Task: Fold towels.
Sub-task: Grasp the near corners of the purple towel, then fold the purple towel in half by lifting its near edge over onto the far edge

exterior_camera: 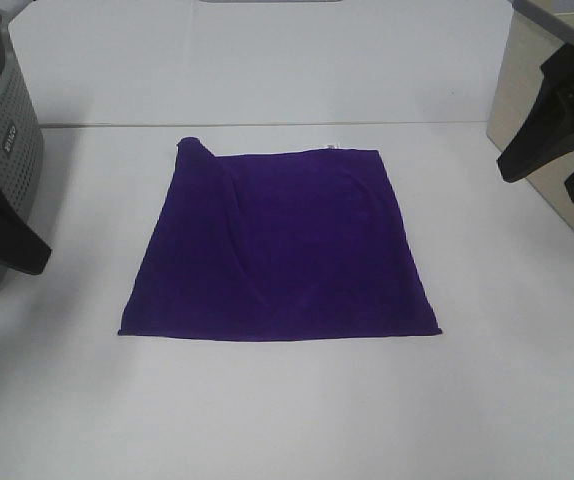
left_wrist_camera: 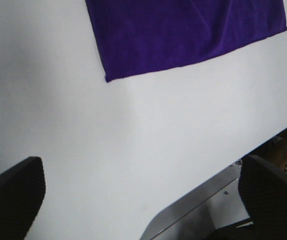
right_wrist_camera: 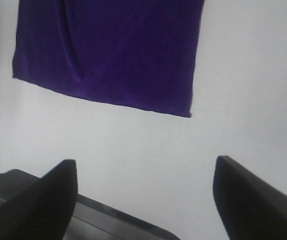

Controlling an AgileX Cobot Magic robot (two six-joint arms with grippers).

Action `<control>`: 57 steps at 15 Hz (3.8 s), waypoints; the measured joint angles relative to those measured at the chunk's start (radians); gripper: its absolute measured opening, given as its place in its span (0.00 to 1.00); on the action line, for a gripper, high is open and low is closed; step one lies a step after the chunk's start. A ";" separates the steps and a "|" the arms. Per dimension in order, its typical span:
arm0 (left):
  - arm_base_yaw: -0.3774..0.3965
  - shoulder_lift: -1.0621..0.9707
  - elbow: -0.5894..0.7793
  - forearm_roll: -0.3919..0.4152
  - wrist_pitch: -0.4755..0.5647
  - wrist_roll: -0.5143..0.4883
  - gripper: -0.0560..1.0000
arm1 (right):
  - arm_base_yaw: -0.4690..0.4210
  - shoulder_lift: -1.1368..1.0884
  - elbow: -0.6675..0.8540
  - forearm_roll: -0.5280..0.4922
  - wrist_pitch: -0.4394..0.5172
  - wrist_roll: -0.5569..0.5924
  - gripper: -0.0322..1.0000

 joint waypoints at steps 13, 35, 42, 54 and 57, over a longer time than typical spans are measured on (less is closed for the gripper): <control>-0.122 0.483 -0.175 -0.099 -0.150 0.095 0.98 | -0.175 0.417 0.208 0.487 -0.043 -0.523 0.75; -0.131 0.510 -0.187 -0.095 -0.168 0.051 0.97 | -0.173 0.617 0.172 0.517 -0.175 -0.521 0.74; -0.299 0.626 -0.348 -0.117 -0.063 -0.137 0.92 | 0.106 0.717 -0.003 0.429 -0.171 -0.303 0.66; -0.388 0.712 -0.482 0.061 -0.009 -0.339 0.06 | 0.257 0.753 -0.156 0.155 -0.167 -0.040 0.05; -0.389 0.675 -0.476 0.141 0.001 -0.337 0.06 | 0.258 0.723 -0.150 0.128 -0.161 -0.040 0.05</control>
